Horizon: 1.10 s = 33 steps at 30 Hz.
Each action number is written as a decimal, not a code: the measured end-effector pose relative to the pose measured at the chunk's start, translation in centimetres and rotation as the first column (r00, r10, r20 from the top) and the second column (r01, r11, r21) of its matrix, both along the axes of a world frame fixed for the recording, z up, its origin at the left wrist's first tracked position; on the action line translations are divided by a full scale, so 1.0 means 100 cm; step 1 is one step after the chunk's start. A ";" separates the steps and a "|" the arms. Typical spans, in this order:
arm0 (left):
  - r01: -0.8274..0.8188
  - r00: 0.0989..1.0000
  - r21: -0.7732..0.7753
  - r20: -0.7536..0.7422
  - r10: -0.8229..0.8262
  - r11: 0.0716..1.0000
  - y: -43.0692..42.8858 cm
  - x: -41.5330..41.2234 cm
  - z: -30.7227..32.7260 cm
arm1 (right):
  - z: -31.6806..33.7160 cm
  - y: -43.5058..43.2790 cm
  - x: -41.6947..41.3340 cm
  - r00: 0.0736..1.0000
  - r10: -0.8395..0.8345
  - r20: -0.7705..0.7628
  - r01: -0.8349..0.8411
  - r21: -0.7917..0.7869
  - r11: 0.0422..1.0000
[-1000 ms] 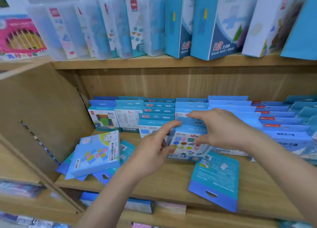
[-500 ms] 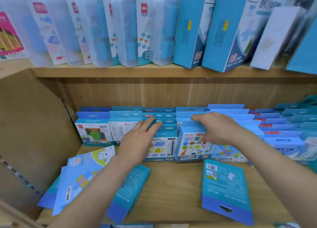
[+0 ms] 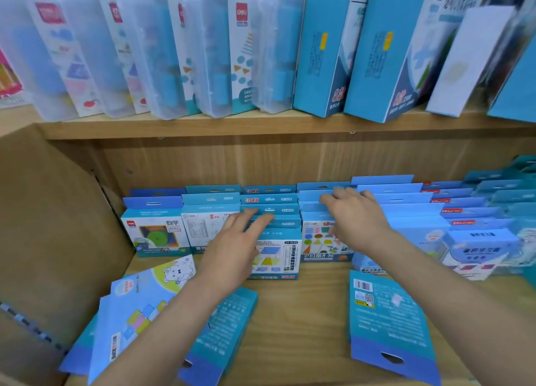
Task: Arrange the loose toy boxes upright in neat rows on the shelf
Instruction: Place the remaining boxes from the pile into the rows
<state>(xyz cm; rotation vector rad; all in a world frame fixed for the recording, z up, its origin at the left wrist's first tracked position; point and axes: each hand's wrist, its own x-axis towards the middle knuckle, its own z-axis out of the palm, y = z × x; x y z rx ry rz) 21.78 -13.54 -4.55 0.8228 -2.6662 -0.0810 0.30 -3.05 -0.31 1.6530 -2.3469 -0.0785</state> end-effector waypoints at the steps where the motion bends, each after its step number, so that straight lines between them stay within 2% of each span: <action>1: -0.020 0.999 0.023 -0.042 0.021 1.000 0.001 0.000 -0.002 | 0.000 -0.001 -0.002 1.000 0.022 -0.022 -0.022 -0.009 1.000; 4: -0.106 0.974 0.161 -0.183 0.136 0.981 0.005 0.000 -0.009 | 0.003 -0.002 -0.007 0.993 0.106 -0.045 -0.105 0.012 0.994; 7: -0.168 0.949 0.290 -0.211 0.234 0.942 0.013 -0.001 -0.014 | 0.004 -0.003 -0.011 0.987 0.152 -0.049 -0.151 0.022 0.988; 13: -0.262 0.917 0.346 -0.201 0.344 0.901 0.023 -0.009 -0.013 | 0.007 -0.004 -0.018 0.986 0.163 -0.048 -0.160 0.050 0.986; 17: -0.275 0.910 0.361 -0.202 0.362 0.891 0.029 -0.011 -0.011 | 0.007 -0.002 -0.018 0.984 0.164 -0.073 -0.161 0.043 0.986; 23: -0.265 0.902 0.380 -0.226 0.367 0.886 0.030 -0.012 -0.015 | 0.000 0.008 -0.016 0.981 0.160 -0.110 -0.166 -0.051 0.985; 25: -0.260 0.892 0.421 -0.240 0.383 0.869 0.030 -0.011 -0.016 | 0.000 0.018 -0.013 0.982 0.180 -0.053 -0.185 -0.103 0.977; 28: -0.233 0.878 0.410 -0.301 0.372 0.882 0.033 -0.005 -0.012 | 0.001 0.045 -0.011 0.970 0.200 0.141 -0.151 -0.299 0.942; 30: -0.238 0.877 0.277 -0.350 0.328 0.931 0.038 0.001 -0.011 | -0.002 0.070 -0.009 0.912 0.217 0.349 -0.052 -0.425 0.904; 32: -0.233 0.886 0.105 -0.387 0.256 0.967 0.049 0.004 -0.011 | -0.011 0.101 -0.008 0.815 0.211 0.540 0.084 -0.470 0.879; 33: -0.193 0.888 0.057 -0.414 0.199 0.979 0.056 0.003 -0.011 | -0.018 0.115 -0.007 0.786 0.198 0.585 0.130 -0.471 0.872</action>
